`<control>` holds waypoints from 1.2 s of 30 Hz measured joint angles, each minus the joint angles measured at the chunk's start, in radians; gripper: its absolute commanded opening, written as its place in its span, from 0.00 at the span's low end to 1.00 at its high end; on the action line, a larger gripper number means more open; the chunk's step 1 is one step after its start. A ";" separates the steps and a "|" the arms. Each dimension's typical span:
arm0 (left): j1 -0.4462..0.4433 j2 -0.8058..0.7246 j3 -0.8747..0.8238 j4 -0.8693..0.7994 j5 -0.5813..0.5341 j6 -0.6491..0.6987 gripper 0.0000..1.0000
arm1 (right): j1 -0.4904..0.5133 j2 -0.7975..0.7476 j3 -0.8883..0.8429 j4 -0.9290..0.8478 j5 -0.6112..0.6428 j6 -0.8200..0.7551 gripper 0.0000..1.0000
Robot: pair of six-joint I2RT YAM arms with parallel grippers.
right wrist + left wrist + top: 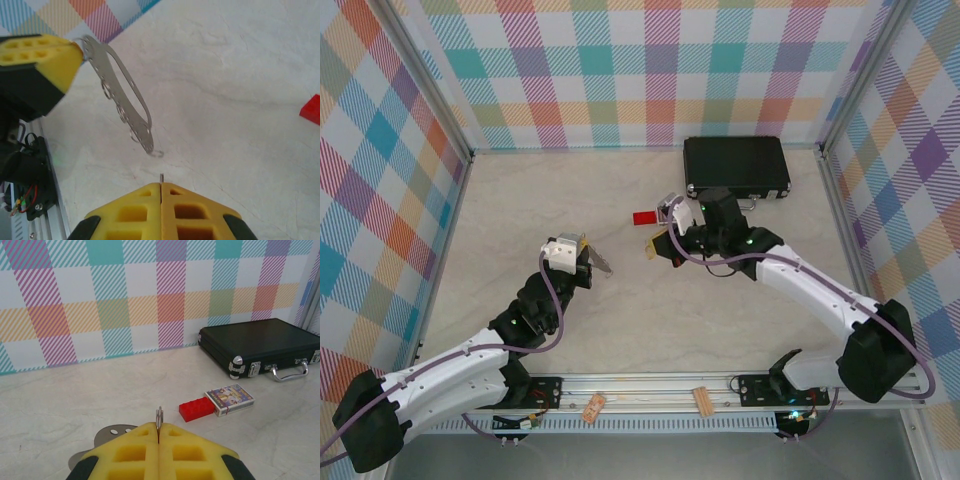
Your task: Put the keys on the keyring
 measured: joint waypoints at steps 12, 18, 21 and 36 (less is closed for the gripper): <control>0.000 0.000 -0.001 0.000 0.002 -0.015 0.00 | -0.002 -0.013 -0.010 -0.010 0.019 0.003 0.00; 0.000 -0.006 -0.001 0.000 0.003 -0.015 0.00 | -0.005 0.075 0.015 -0.143 0.132 0.007 0.00; 0.000 -0.009 -0.001 0.000 0.003 -0.018 0.00 | -0.005 0.144 0.044 -0.225 0.192 0.011 0.00; 0.000 -0.014 -0.001 0.000 0.004 -0.019 0.00 | -0.013 0.443 0.281 -0.400 0.360 0.052 0.00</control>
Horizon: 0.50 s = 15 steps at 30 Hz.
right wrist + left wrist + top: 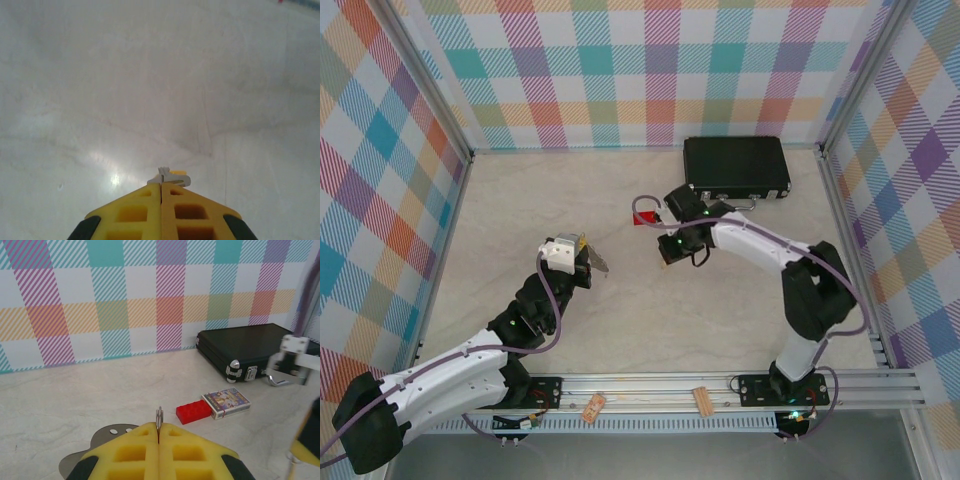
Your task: Put the keys on the keyring
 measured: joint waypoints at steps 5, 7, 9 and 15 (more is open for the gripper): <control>0.000 -0.010 0.000 -0.002 0.001 0.000 0.00 | -0.006 0.086 0.081 0.004 0.026 0.000 0.00; 0.000 -0.014 0.000 -0.002 0.000 0.000 0.00 | -0.007 0.097 0.083 0.004 0.030 0.000 0.00; 0.000 -0.014 0.000 -0.002 0.000 0.000 0.00 | -0.010 0.103 0.075 0.004 0.032 0.000 0.00; 0.000 -0.014 0.000 -0.002 0.000 0.000 0.00 | -0.012 0.088 -0.058 0.017 0.032 0.004 0.00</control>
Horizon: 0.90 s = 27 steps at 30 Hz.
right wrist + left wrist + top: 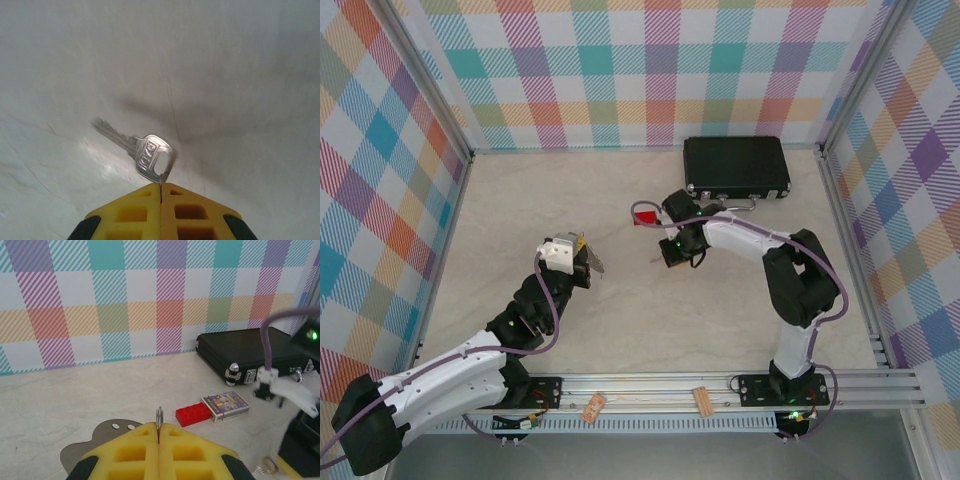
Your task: Put the keys on the keyring
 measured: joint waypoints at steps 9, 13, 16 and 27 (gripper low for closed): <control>0.000 0.002 0.000 0.000 0.004 0.000 0.00 | 0.000 -0.050 -0.105 -0.030 -0.001 0.012 0.00; 0.000 0.002 0.000 0.000 0.006 0.000 0.00 | 0.000 -0.050 -0.105 -0.048 -0.001 0.019 0.00; 0.000 0.002 0.000 0.000 0.006 0.000 0.00 | 0.000 -0.050 -0.104 -0.064 -0.001 0.023 0.00; 0.000 0.002 0.000 0.000 0.007 -0.003 0.00 | 0.000 -0.026 -0.087 -0.101 0.000 0.023 0.01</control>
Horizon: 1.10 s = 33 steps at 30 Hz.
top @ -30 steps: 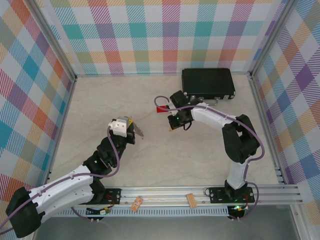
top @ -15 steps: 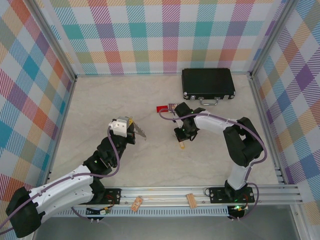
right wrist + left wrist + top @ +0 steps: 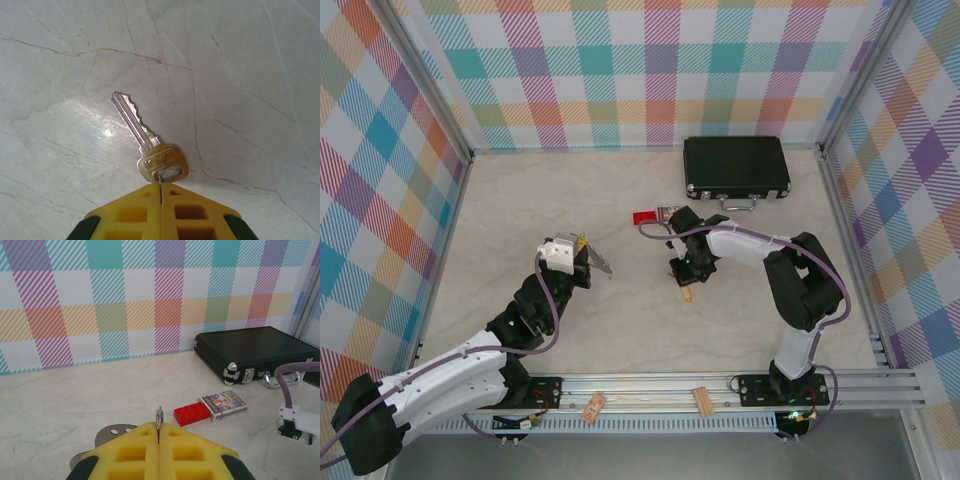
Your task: Put the keys on the keyring
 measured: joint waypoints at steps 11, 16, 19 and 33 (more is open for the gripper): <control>0.000 0.000 0.000 0.000 0.000 0.000 0.00 | 0.000 0.023 0.056 -0.051 0.001 0.000 0.32; 0.000 0.000 0.000 0.000 0.000 0.000 0.00 | 0.000 0.023 0.100 -0.082 0.002 0.000 0.34; 0.000 0.000 0.000 0.000 0.000 0.000 0.00 | 0.000 0.024 0.135 -0.113 0.009 -0.002 0.33; 0.000 0.000 0.000 0.000 0.000 0.000 0.00 | 0.016 0.158 0.285 -0.299 0.035 -0.055 0.32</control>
